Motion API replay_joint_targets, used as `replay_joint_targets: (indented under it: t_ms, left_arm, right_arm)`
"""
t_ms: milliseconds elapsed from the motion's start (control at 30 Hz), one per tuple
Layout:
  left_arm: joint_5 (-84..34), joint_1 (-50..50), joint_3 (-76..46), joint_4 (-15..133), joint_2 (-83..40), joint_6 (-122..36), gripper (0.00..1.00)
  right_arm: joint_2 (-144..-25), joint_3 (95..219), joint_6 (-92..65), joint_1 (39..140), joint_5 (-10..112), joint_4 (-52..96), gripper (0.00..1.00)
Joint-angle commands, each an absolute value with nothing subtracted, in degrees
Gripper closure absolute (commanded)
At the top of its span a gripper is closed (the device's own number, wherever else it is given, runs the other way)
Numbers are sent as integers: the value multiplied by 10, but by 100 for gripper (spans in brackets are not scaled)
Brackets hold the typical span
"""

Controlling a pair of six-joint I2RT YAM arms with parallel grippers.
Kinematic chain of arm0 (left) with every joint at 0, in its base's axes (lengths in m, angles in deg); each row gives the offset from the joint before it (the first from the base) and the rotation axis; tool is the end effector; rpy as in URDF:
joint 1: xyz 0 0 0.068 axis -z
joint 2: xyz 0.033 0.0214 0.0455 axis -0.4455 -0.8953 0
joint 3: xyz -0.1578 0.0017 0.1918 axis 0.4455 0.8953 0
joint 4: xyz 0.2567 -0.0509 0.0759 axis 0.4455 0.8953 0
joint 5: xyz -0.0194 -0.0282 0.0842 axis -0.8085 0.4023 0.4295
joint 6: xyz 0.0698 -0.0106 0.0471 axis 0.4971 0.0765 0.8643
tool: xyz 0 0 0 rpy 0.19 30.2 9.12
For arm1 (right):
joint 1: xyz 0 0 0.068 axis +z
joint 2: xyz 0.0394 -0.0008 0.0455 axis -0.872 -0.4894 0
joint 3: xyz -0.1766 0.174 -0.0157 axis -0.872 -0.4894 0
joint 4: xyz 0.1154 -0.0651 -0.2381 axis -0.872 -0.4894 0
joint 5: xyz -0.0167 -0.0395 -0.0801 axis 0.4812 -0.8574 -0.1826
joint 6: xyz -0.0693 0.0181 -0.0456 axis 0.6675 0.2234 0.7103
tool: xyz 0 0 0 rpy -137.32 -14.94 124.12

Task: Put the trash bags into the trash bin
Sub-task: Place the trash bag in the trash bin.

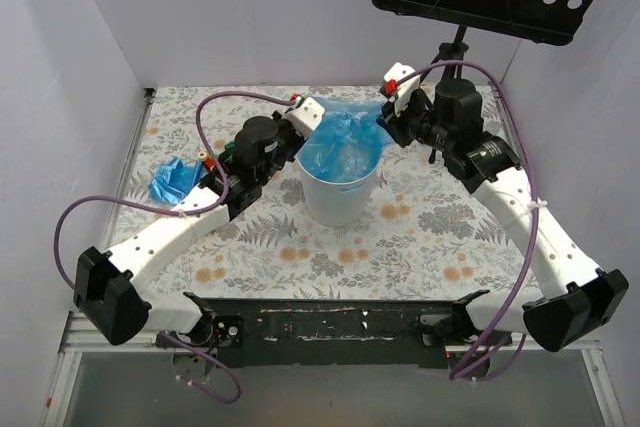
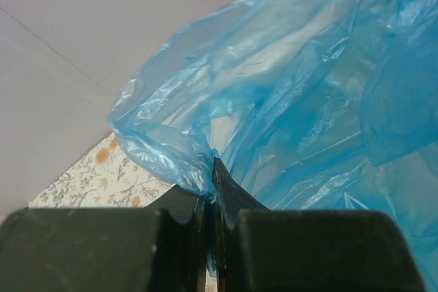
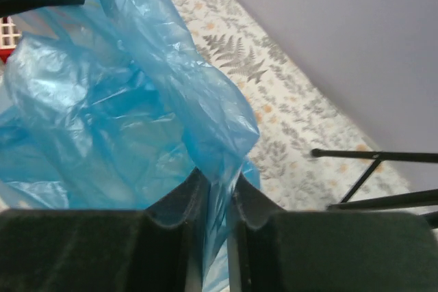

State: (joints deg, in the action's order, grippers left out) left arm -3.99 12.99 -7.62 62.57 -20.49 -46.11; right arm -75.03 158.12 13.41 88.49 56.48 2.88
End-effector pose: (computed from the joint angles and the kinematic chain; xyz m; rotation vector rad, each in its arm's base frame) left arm 0.2895 -0.2167 0.3330 0.2231 1.7671 -0.4854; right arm 0.2889 0.1709 0.3864 -0.8799 1.6031 0.3003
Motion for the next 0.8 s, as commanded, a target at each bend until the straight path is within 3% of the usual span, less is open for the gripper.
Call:
replay_joint_targets:
  t_ms: [0, 200, 367, 567, 667, 767]
  left_arm:
    - [-18, 120, -116, 622, -218, -431, 100]
    - [-25, 75, -180, 643, -280, -458, 100]
    - [-45, 42, -233, 588, -346, -436, 100]
    - [-134, 33, -288, 656, -349, -472, 100]
    - [-203, 33, -285, 684, -317, -502, 100]
    - [-212, 33, -304, 713, -306, -535, 100]
  right_arm:
    - [-775, 1641, 134, 862, 544, 13, 71]
    - [-853, 1688, 112, 812, 556, -22, 61]
    - [-920, 1733, 65, 779, 580, 14, 64]
    - [-932, 1881, 89, 771, 628, -86, 44]
    - [-894, 1895, 97, 770, 639, -90, 26]
    - [-852, 1871, 130, 770, 664, -87, 20]
